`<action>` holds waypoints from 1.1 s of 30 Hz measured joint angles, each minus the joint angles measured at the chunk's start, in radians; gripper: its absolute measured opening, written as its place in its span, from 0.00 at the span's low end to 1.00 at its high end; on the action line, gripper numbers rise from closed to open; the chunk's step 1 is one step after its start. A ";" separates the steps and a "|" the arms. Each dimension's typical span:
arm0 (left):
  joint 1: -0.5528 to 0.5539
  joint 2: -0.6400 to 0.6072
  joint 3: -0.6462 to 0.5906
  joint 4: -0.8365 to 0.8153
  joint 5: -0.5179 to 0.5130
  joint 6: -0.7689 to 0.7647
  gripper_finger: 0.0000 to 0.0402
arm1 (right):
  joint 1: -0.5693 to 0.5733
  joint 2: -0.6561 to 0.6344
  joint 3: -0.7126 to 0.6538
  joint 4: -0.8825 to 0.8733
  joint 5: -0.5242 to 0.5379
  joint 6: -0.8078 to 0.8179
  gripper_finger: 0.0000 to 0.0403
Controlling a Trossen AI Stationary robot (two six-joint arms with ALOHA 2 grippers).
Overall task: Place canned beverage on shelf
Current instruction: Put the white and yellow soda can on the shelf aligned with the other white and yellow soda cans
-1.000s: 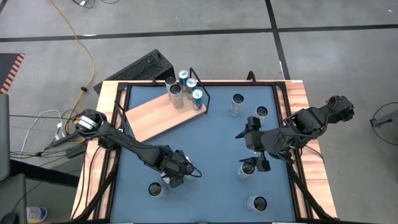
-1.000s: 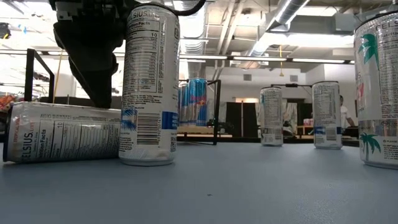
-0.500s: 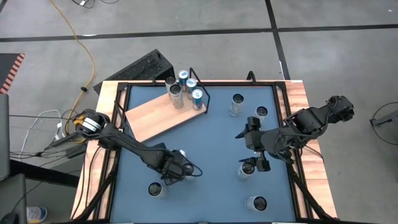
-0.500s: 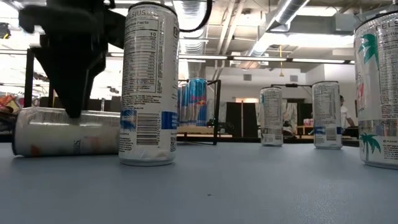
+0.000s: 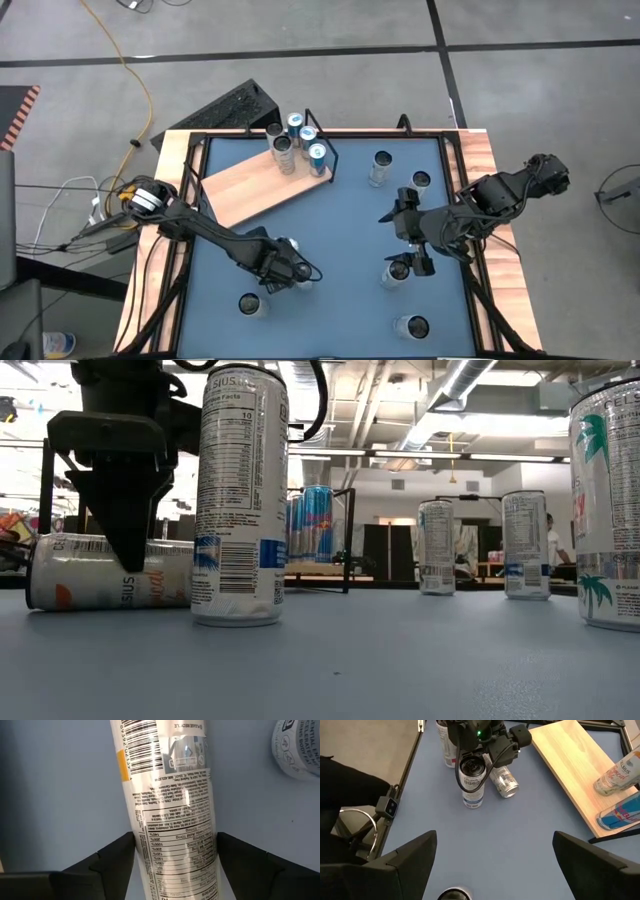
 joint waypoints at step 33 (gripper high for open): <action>0.061 0.042 -0.010 0.064 0.146 0.087 0.79 | 0.000 0.000 0.000 0.004 -0.002 0.001 0.95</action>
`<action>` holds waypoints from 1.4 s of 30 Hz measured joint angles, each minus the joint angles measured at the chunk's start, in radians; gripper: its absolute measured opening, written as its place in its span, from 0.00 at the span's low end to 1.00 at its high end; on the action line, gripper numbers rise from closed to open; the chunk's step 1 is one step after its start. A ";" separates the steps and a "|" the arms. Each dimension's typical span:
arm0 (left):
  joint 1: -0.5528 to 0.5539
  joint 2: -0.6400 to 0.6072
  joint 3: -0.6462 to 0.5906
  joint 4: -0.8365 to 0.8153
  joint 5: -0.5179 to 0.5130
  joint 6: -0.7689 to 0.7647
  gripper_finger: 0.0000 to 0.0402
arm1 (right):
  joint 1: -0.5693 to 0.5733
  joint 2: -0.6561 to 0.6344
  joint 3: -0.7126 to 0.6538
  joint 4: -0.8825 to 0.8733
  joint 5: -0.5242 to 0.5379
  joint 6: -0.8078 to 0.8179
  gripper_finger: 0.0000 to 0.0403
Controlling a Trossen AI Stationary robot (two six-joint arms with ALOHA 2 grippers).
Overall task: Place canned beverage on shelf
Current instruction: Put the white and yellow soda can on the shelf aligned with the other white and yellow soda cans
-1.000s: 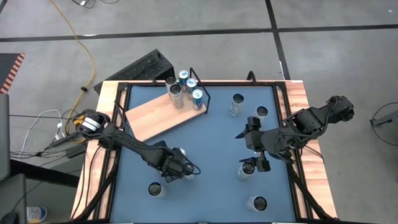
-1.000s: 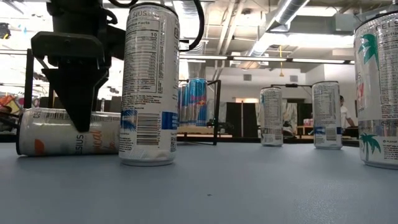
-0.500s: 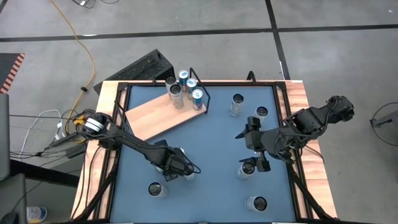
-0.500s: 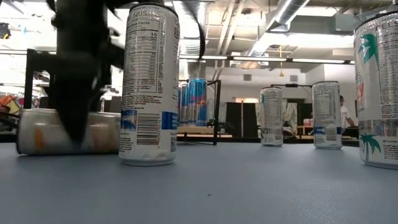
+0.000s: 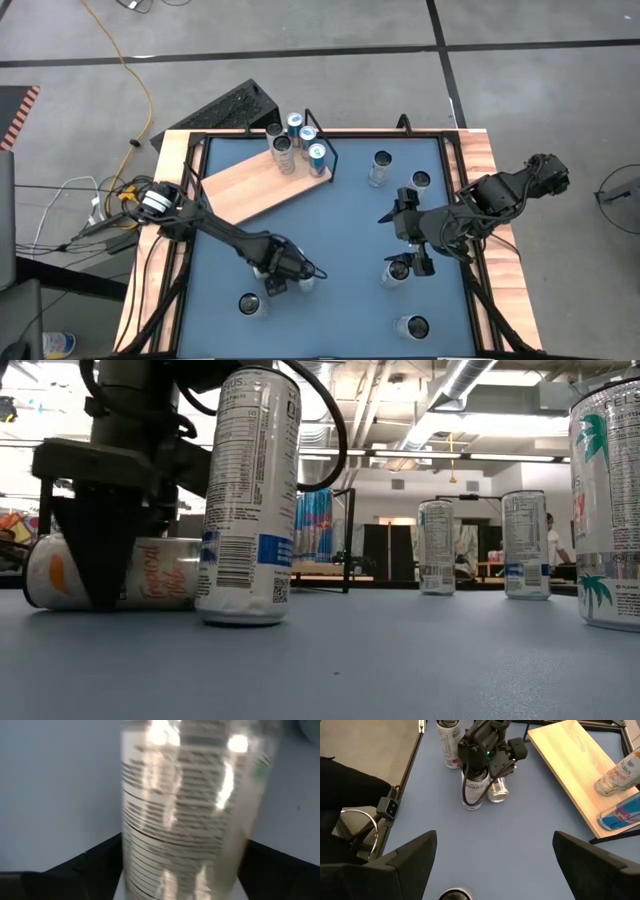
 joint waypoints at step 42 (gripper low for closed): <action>0.008 -0.017 0.457 -0.754 -0.705 0.548 0.58 | -0.051 0.000 0.000 0.054 0.229 -0.012 0.95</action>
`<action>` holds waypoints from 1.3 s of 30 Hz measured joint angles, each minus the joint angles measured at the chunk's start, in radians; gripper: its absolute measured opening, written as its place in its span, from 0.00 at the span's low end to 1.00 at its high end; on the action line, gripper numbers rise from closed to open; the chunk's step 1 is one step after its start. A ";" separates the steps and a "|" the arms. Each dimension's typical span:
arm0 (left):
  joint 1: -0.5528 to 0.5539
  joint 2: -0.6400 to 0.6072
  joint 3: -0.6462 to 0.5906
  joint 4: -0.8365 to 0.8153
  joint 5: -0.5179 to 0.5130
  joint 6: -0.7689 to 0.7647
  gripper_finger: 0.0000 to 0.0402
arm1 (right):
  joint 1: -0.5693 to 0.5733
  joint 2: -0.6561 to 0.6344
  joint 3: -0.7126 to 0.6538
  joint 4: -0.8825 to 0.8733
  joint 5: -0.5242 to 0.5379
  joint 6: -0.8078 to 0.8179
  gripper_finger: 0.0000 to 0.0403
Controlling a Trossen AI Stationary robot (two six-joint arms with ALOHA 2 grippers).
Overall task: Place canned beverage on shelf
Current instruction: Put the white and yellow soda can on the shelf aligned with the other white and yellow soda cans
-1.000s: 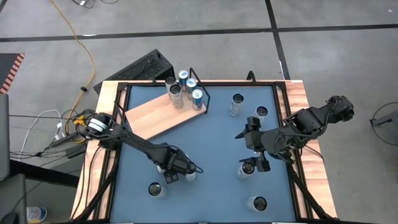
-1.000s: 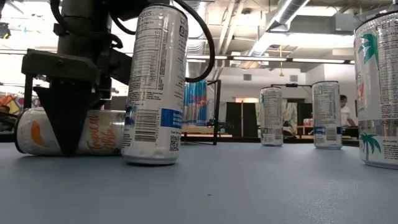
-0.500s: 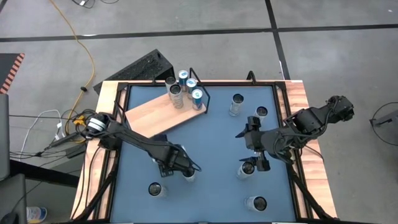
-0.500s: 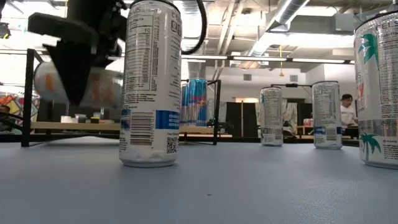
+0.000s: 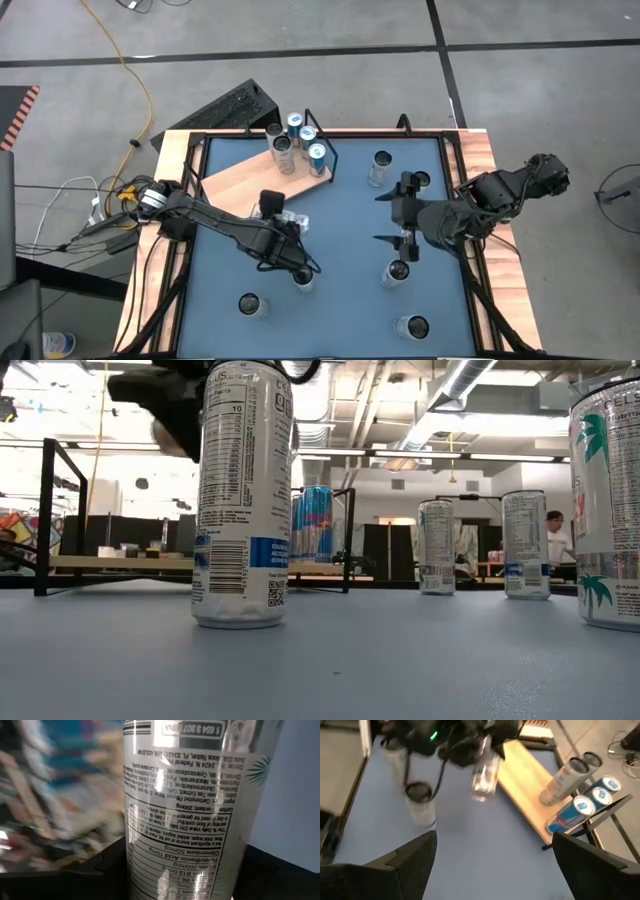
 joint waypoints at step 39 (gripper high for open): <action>0.000 0.000 0.003 0.333 -0.811 0.667 0.58 | -0.413 0.196 0.000 0.329 -0.524 -0.041 0.95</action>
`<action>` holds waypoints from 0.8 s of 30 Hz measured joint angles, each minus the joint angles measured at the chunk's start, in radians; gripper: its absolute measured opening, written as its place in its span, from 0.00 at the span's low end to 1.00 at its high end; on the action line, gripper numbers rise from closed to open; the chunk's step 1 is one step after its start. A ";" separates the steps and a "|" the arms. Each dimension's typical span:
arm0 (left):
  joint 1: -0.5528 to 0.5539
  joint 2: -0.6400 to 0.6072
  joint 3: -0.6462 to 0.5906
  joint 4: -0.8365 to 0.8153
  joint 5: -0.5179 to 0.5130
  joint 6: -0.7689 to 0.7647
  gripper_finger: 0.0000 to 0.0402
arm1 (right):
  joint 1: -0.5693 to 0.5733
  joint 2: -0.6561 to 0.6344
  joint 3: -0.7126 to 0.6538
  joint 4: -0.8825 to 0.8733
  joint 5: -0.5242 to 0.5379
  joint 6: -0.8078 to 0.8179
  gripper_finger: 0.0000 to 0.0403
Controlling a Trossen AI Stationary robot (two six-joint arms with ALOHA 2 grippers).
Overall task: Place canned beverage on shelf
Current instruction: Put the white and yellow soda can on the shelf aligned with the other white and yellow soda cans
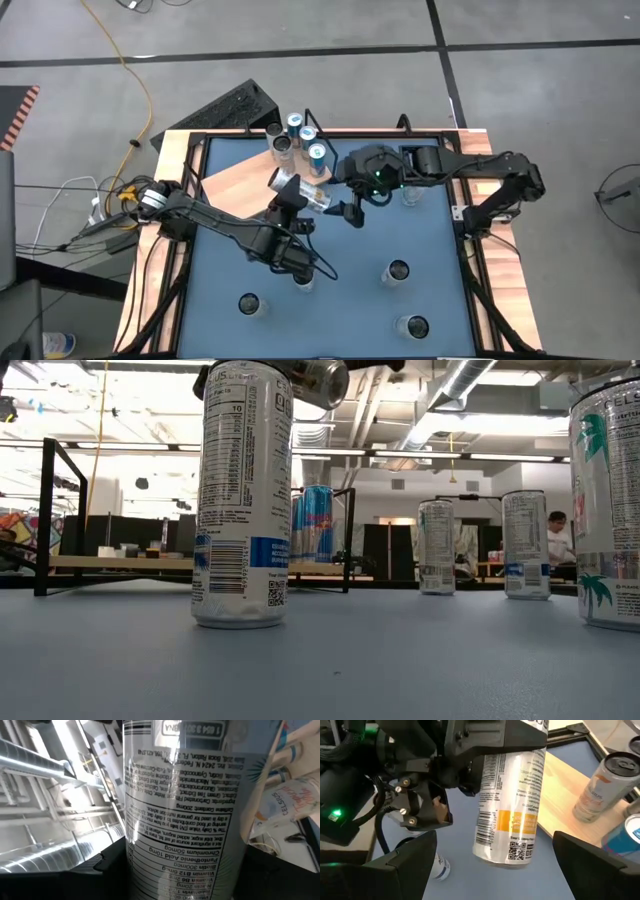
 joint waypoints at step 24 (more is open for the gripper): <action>-0.001 0.000 0.000 0.382 0.071 0.347 0.58 | -0.067 0.102 0.000 -0.081 -0.136 -0.061 0.95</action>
